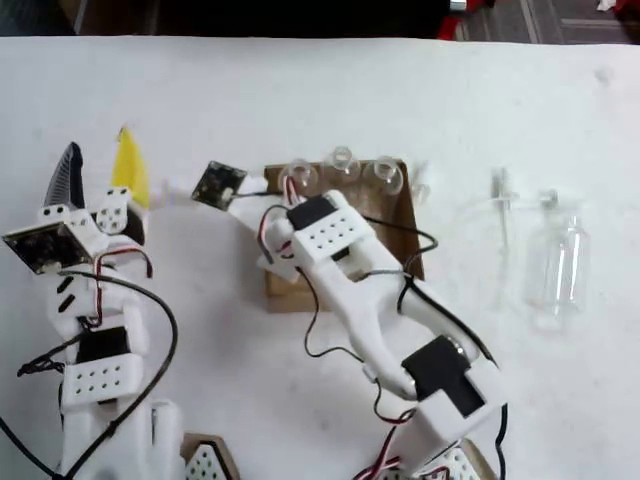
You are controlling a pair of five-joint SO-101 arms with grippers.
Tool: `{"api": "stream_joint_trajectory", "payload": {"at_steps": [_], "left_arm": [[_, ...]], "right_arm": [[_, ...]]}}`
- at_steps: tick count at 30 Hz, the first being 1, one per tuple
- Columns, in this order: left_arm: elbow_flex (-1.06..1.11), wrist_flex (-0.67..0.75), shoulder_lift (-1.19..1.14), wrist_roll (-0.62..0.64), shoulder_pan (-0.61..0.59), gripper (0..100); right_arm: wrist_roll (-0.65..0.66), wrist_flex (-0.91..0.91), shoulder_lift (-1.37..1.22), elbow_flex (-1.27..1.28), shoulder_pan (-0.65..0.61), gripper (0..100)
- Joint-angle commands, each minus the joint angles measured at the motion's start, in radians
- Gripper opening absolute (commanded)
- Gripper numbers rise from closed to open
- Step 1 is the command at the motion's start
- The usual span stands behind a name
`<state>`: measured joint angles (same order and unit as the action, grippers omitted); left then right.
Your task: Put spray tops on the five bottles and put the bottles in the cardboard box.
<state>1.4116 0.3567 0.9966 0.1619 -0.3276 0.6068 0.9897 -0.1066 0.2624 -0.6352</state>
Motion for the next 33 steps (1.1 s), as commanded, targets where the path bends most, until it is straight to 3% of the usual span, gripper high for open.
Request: {"api": "stream_joint_trajectory", "payload": {"at_steps": [1, 14, 20, 26, 33], "left_arm": [[-0.034, 0.025, 0.022, 0.031, -0.016, 21], [-0.032, 0.025, 0.022, 0.034, -0.008, 21], [-0.032, 0.023, 0.022, 0.034, -0.008, 21], [-0.031, 0.023, 0.021, 0.031, 0.002, 21], [-0.031, 0.021, 0.021, 0.029, 0.008, 21]], "right_arm": [[0.009, -0.021, -0.056, -0.044, 0.007, 13.0], [0.02, -0.022, -0.061, -0.051, 0.008, 13.0], [0.158, 0.101, 0.035, -0.074, 0.01, 13.1], [0.351, 0.401, 0.025, -0.267, 0.041, 13.1], [0.368, 0.46, -0.165, -0.391, 0.056, 13.1]]}}
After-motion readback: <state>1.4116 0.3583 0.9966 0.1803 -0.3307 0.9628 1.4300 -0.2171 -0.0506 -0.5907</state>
